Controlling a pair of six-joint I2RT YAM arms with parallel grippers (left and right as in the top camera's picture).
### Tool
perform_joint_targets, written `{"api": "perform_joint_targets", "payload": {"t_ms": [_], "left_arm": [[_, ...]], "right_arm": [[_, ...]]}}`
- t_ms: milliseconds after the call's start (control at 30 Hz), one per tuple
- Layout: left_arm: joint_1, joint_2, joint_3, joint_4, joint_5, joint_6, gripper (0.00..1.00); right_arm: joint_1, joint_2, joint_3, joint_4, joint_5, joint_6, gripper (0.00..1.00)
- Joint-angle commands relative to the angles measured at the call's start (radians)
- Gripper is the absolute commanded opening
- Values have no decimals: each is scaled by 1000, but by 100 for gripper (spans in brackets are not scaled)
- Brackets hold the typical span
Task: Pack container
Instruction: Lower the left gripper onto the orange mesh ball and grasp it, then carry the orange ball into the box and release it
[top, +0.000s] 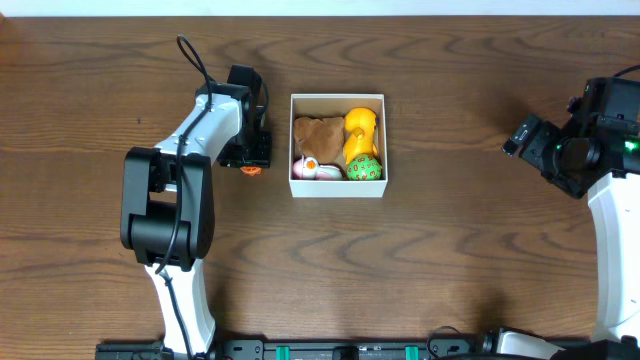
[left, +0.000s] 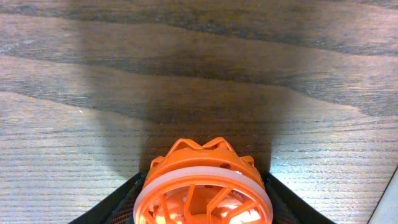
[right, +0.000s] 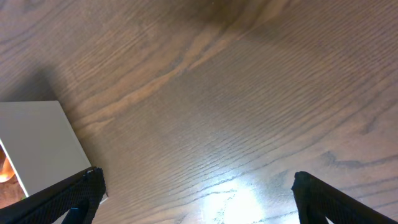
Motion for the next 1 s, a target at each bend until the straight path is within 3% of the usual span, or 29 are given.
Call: {"api": "perform_joint_targets", "payload": {"t_ms": [0,267,367,533,733,967], "left_arm": [[6,0,5,-19,-5,3,53],[6,-129,90,-140,-5,3,53],[-7,-217,109,-175,-4,3,47],[-79,-379,109,-188,-3,2,45],[-251,-486,109,-132,0,-13,45],[-420,-410,99,4,-14,-12,45]], "right_arm": [[-5,3,0,-2,-4,8,99],[-5,3,0,1,-4,8,99],[-5,3,0,5,-4,8,99],[-5,3,0,6,-4,8,99],[-5,3,0,6,-4,8,99],[-5,3,0,1,-4,8,99]]}}
